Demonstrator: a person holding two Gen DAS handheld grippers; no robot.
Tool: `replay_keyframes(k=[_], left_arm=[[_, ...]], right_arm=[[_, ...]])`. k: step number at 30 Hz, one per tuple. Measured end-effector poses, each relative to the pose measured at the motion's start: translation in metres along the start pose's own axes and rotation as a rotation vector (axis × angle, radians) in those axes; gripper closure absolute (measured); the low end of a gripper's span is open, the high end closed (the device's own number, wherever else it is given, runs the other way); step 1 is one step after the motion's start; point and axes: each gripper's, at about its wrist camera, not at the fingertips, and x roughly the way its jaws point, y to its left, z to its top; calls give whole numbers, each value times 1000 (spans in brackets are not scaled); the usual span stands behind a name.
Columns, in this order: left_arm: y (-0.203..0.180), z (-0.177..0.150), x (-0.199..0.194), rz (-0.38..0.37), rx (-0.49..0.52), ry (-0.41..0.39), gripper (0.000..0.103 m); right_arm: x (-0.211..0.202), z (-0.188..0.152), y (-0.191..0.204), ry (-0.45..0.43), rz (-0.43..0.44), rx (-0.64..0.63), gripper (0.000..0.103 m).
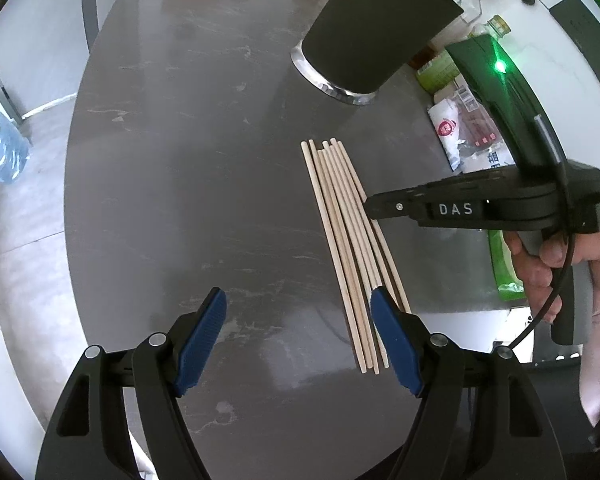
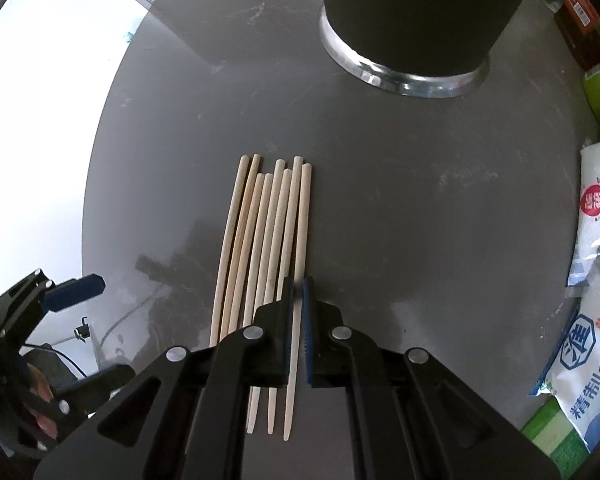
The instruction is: Organize utensils
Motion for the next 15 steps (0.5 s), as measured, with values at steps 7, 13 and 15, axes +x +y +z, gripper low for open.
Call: replay_keyframes(k=[7, 13, 15], left_arm=[[-11, 2, 4, 23, 24, 7, 31], [-14, 1, 10, 35, 21, 17, 31], [-11, 0, 13, 46, 1, 27, 31]], right_arm=[[3, 10, 9, 13, -24, 9, 99], [3, 9, -1, -5, 57, 13, 100], [4, 8, -6, -21, 90, 16, 99]])
